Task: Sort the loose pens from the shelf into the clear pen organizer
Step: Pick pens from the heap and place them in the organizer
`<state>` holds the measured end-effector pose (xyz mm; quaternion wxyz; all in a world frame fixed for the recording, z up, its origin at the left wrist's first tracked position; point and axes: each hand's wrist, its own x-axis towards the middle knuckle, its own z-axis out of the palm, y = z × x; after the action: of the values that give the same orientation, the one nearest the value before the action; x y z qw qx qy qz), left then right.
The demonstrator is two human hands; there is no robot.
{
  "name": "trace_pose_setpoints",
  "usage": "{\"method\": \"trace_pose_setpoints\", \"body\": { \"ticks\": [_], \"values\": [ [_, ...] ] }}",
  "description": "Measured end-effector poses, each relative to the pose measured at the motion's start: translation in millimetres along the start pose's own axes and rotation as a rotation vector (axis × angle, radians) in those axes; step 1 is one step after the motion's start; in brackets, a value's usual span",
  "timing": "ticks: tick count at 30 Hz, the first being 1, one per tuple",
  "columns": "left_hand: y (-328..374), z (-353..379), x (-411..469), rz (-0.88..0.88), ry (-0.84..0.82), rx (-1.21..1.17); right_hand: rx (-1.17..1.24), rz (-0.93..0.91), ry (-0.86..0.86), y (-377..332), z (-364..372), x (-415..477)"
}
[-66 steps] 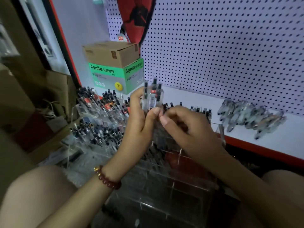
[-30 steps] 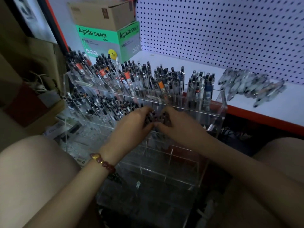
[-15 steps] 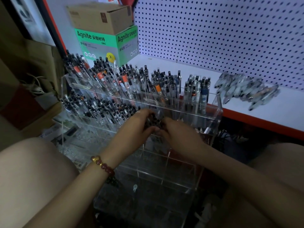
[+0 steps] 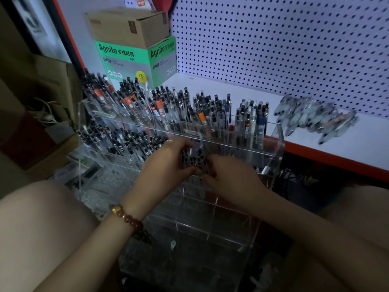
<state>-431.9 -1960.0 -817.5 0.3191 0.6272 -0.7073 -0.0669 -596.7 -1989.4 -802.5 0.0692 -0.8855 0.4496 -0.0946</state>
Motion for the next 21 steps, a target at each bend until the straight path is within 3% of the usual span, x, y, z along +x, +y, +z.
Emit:
{"method": "trace_pose_setpoints", "body": {
  "ticks": [6, 8, 10, 14, 17, 21],
  "values": [
    [9, -7, -3, 0.063, 0.107, 0.132, -0.082, -0.088, 0.161, -3, -20, -2],
    [17, -17, -1, 0.112, 0.186, 0.149, -0.027, -0.151, 0.246, -2, -32, -2],
    [26, -29, 7, 0.165, 0.265, 0.13, 0.047, -0.187, 0.447, 8, -51, 2],
    [52, -49, 37, 0.257, 0.276, 0.049, 0.319, -0.038, 0.651, 45, -101, 22],
    [75, -56, 66, 0.287, 0.245, 0.025, 0.395, 0.167, 0.599, 90, -130, 45],
    [103, -45, 119, 0.289, 0.141, -0.17, 0.261, 0.477, 0.137, 157, -133, 78]
  ]
}}
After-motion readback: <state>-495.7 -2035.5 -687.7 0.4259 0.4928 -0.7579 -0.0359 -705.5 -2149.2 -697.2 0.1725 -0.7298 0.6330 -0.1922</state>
